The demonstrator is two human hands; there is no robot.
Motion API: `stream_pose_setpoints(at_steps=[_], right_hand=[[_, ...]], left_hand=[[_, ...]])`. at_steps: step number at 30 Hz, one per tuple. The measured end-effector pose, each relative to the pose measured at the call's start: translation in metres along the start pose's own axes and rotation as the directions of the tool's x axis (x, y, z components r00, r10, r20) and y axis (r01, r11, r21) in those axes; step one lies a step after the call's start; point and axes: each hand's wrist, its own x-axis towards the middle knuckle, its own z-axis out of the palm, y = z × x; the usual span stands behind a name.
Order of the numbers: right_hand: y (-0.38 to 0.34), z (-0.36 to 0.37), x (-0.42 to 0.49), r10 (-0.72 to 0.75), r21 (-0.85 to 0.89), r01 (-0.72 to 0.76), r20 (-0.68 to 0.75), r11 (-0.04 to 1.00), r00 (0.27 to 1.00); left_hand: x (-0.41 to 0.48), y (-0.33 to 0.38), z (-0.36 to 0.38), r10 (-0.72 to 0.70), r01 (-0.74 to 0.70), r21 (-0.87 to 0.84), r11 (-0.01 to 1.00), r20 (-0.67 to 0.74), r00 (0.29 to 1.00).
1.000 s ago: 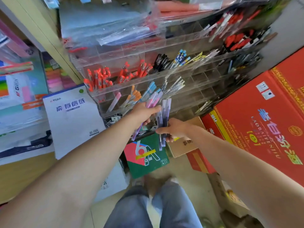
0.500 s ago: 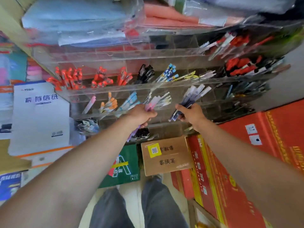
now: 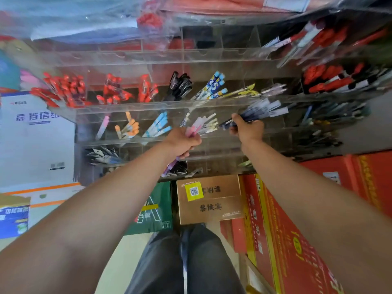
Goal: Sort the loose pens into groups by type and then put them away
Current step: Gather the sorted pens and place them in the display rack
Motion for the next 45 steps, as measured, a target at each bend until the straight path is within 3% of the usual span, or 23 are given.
stream_pose_setpoints(at_steps=[10,28,32,38,45], right_hand=[[0.007,0.013,0.001,0.071,0.133,-0.055,-0.118,0.990,0.991],[0.008,0.012,0.001,0.100,0.158,-0.094,-0.035,0.983,0.994],[0.016,0.006,0.001,0.041,0.179,-0.037,-0.022,0.983,0.999],[0.027,0.006,0.001,-0.067,0.075,0.069,-0.031,0.995,0.997],[0.028,-0.005,0.003,-0.047,0.153,0.051,-0.029,0.987,0.998]], left_hand=[[-0.002,-0.003,-0.008,0.007,-0.010,0.077,0.997,0.044,0.999],[0.005,-0.020,-0.018,0.019,-0.026,0.081,0.996,0.082,0.996],[0.005,-0.021,-0.015,0.018,-0.027,0.095,0.995,0.091,0.996],[0.005,-0.021,-0.011,0.030,-0.041,0.094,0.995,0.118,0.993],[0.005,-0.022,-0.010,0.038,-0.049,0.091,0.995,0.118,0.992]])
